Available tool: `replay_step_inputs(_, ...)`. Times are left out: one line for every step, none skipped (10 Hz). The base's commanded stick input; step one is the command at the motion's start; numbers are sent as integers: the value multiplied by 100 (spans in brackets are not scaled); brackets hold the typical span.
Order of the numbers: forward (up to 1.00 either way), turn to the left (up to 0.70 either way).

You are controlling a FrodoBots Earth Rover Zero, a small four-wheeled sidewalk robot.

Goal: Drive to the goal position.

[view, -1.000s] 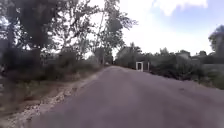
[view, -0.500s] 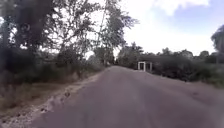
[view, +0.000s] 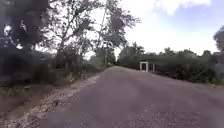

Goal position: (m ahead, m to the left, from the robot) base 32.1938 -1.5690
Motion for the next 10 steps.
replay_step_inputs(100,0)
replay_step_inputs(100,-22)
replay_step_inputs(100,-35)
replay_step_inputs(100,-37)
replay_step_inputs(100,0)
replay_step_inputs(100,0)
replay_step_inputs(100,0)
replay_step_inputs(100,0)
replay_step_inputs(100,0)
replay_step_inputs(100,0)
